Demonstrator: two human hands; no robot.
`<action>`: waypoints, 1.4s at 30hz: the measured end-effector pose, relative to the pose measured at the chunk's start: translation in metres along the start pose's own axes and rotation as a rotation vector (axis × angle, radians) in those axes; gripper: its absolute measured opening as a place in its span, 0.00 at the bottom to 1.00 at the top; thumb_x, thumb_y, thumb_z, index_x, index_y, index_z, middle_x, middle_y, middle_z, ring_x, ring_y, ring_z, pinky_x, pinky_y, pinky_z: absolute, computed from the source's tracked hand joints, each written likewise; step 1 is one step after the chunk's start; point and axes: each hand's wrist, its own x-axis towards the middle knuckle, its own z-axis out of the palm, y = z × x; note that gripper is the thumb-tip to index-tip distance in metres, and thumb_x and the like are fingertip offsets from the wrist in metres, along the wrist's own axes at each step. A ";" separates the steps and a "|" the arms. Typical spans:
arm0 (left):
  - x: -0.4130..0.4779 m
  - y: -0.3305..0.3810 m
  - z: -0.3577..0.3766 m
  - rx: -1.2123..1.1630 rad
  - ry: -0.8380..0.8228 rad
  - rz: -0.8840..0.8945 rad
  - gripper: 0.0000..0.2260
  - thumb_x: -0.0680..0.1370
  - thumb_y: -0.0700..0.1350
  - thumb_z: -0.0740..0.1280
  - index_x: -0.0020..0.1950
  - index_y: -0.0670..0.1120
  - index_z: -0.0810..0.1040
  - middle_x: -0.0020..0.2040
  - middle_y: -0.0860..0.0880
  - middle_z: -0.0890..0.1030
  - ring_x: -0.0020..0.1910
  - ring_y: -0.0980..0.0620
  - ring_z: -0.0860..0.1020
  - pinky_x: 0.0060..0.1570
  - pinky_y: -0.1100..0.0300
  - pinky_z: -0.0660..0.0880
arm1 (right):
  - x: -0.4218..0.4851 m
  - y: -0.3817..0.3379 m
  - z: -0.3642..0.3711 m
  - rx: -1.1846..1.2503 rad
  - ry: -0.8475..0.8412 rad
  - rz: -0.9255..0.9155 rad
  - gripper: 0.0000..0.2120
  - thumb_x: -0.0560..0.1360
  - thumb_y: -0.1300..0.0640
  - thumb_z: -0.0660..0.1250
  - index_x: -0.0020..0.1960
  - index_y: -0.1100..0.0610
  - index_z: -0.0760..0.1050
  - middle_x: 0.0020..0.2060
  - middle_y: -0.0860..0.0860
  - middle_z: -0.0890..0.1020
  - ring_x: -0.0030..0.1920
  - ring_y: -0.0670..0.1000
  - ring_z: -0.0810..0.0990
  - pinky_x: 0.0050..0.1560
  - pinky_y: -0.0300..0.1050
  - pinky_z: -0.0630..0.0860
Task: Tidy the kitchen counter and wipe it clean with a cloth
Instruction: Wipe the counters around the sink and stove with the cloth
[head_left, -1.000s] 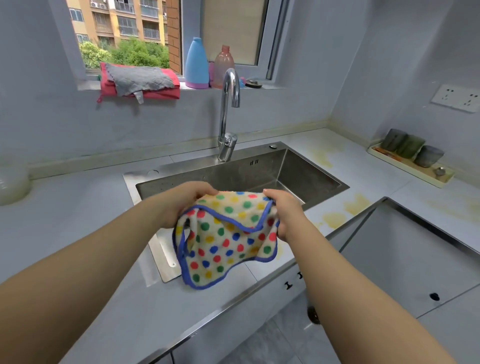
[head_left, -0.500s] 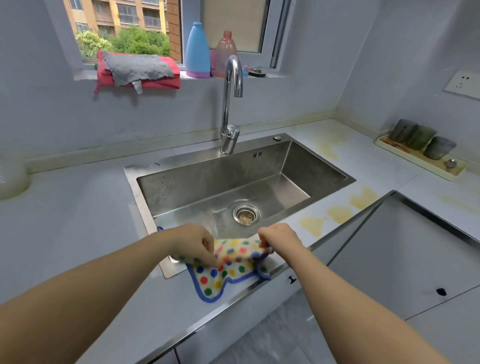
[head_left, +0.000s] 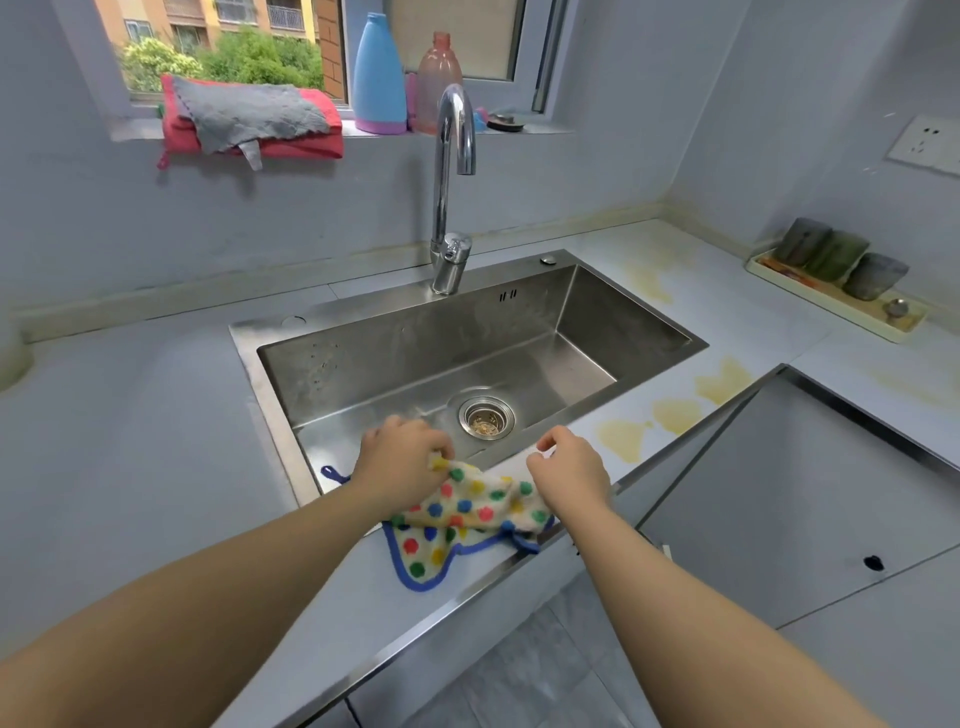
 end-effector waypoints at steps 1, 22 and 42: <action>0.000 0.002 0.004 0.097 0.155 0.032 0.12 0.73 0.46 0.70 0.55 0.54 0.79 0.58 0.51 0.75 0.59 0.46 0.72 0.55 0.54 0.67 | 0.000 0.001 0.001 0.026 0.011 0.009 0.10 0.74 0.57 0.59 0.54 0.54 0.72 0.51 0.52 0.77 0.52 0.56 0.76 0.49 0.45 0.70; 0.026 0.110 0.087 0.115 -0.181 -0.122 0.42 0.75 0.70 0.46 0.77 0.42 0.39 0.77 0.43 0.39 0.76 0.44 0.38 0.73 0.44 0.37 | 0.022 0.108 -0.039 0.331 0.109 0.233 0.11 0.77 0.62 0.56 0.57 0.56 0.73 0.44 0.49 0.75 0.45 0.52 0.74 0.46 0.47 0.73; 0.094 0.210 0.119 0.244 -0.234 -0.061 0.36 0.78 0.65 0.41 0.76 0.42 0.36 0.77 0.44 0.35 0.76 0.47 0.35 0.74 0.51 0.36 | 0.098 0.225 -0.096 0.339 -0.074 0.167 0.12 0.78 0.62 0.56 0.58 0.56 0.73 0.46 0.47 0.74 0.47 0.51 0.74 0.51 0.47 0.73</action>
